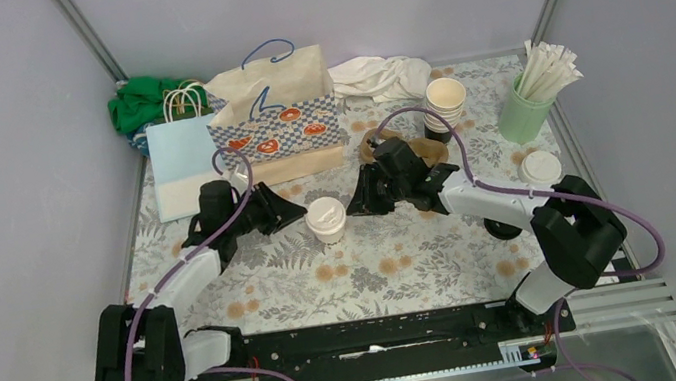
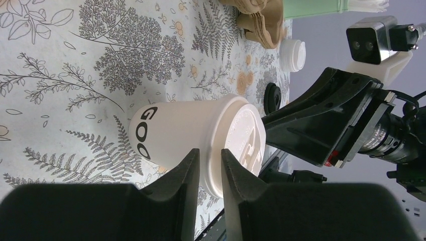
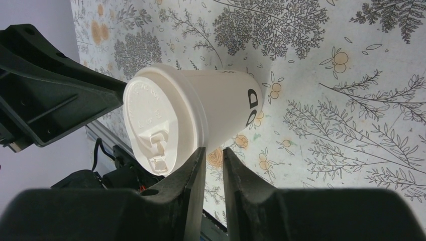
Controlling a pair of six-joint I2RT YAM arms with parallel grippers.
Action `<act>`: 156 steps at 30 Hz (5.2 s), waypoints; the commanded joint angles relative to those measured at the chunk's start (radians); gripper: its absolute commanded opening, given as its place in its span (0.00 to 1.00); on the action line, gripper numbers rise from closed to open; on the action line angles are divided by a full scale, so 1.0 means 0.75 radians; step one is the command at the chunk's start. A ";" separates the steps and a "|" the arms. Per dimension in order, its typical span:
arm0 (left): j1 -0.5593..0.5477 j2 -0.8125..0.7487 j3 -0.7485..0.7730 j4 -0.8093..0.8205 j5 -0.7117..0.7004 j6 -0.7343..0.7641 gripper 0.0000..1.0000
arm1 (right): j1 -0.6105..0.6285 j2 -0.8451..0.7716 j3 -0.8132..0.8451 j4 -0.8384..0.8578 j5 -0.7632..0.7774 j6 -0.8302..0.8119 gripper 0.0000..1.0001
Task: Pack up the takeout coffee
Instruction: Close the cup lid on the coffee cup.
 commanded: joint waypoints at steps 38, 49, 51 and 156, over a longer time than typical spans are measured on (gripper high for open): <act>0.006 -0.043 0.007 -0.034 -0.015 0.036 0.26 | -0.004 0.003 0.072 0.034 -0.068 -0.019 0.27; 0.006 -0.005 -0.001 -0.019 -0.009 0.038 0.25 | -0.003 0.045 0.082 0.034 -0.089 -0.016 0.27; 0.006 -0.001 -0.004 -0.022 -0.011 0.038 0.24 | -0.004 0.058 0.081 0.034 -0.096 -0.014 0.26; 0.098 -0.546 0.575 -0.813 -0.876 0.427 0.99 | 0.395 0.645 1.206 -1.060 0.599 -0.565 0.98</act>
